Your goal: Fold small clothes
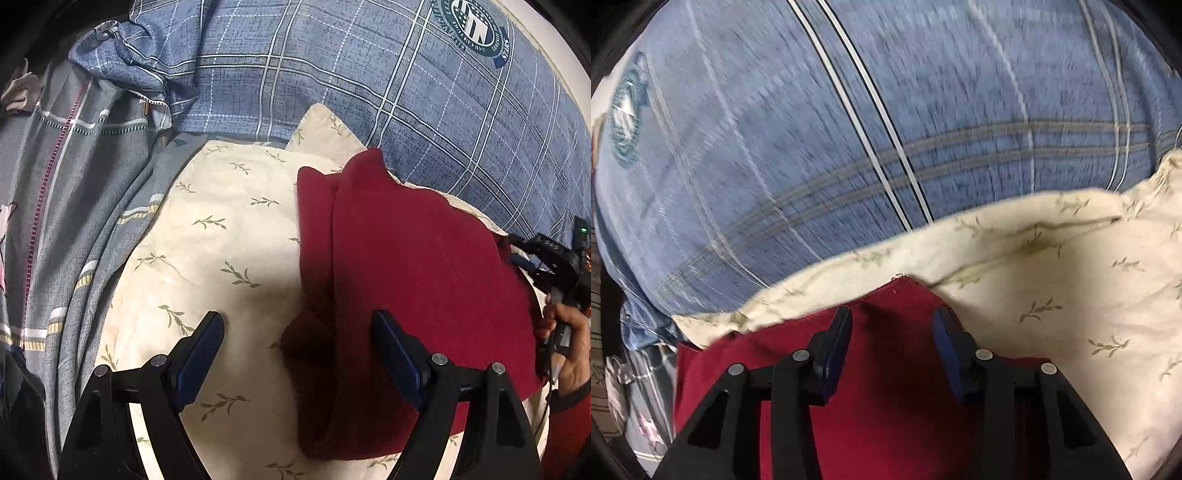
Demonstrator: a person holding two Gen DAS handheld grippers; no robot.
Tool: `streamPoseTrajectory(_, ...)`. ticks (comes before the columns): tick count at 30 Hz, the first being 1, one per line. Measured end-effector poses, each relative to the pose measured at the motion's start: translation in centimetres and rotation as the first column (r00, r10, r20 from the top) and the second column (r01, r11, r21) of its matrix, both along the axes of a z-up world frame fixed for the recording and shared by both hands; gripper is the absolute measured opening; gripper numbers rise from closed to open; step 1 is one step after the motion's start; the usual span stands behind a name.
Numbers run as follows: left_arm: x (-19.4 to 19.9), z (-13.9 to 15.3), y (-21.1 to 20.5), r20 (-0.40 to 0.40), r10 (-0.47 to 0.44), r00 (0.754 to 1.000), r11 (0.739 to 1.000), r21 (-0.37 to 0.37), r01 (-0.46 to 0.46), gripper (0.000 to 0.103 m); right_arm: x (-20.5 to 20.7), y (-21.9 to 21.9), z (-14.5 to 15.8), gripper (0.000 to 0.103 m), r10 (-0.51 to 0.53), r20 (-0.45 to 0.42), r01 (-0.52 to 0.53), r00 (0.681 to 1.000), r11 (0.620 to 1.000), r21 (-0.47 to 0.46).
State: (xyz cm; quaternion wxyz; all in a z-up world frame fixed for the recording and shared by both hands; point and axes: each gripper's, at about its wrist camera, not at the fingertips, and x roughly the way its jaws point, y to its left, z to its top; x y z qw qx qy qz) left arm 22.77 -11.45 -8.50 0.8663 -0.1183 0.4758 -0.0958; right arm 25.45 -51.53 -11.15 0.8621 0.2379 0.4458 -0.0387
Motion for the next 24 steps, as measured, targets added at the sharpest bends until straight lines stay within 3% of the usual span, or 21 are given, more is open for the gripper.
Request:
streamPoseTrajectory(5,0.0,0.0,0.3,-0.005,0.002,1.000,1.000,-0.011,-0.002,0.083,-1.6,0.2,2.6,0.053,-0.010,0.027,0.012,1.000,0.995,-0.104)
streamPoseTrajectory(7,0.1,0.0,0.4,-0.005,0.002,1.000,1.000,-0.013,-0.002,0.083,-1.1,0.0,1.3,0.053,-0.021,-0.057,0.012,0.998,0.987,-0.161)
streamPoseTrajectory(9,-0.1,0.0,0.5,-0.004,0.005,1.000,1.000,-0.017,-0.005,0.082,-0.5,-0.6,-0.5,0.051,-0.038,-0.145,0.016,0.989,0.989,-0.145)
streamPoseTrajectory(10,-0.2,0.1,0.6,-0.001,0.008,1.000,1.000,-0.021,-0.008,0.082,-0.7,-0.6,-0.5,0.051,-0.043,-0.142,0.024,0.989,0.991,-0.135)
streamPoseTrajectory(13,-0.6,0.4,1.1,0.010,0.023,1.000,0.999,-0.033,-0.022,0.082,-2.3,1.2,2.3,0.054,-0.034,-0.027,0.029,0.999,0.986,-0.165)
streamPoseTrajectory(15,-0.6,0.4,1.3,0.010,0.030,0.999,0.999,-0.038,-0.030,0.082,-3.2,3.7,4.5,0.063,0.023,0.046,-0.016,0.999,0.987,-0.161)
streamPoseTrajectory(17,-0.6,0.3,1.2,0.006,0.032,0.999,0.999,-0.037,-0.032,0.082,-3.2,5.9,5.4,0.066,0.083,0.077,-0.071,0.994,0.987,-0.146)
streamPoseTrajectory(21,-0.8,0.4,1.1,0.008,0.029,1.000,0.999,-0.024,-0.029,0.082,-1.6,13.0,4.4,0.065,0.301,0.047,-0.299,0.952,0.953,-0.050)
streamPoseTrajectory(24,-0.8,0.4,1.0,0.004,0.031,1.000,0.999,-0.025,-0.030,0.083,-1.1,18.0,3.1,0.065,0.393,0.033,-0.393,0.919,0.920,-0.011)
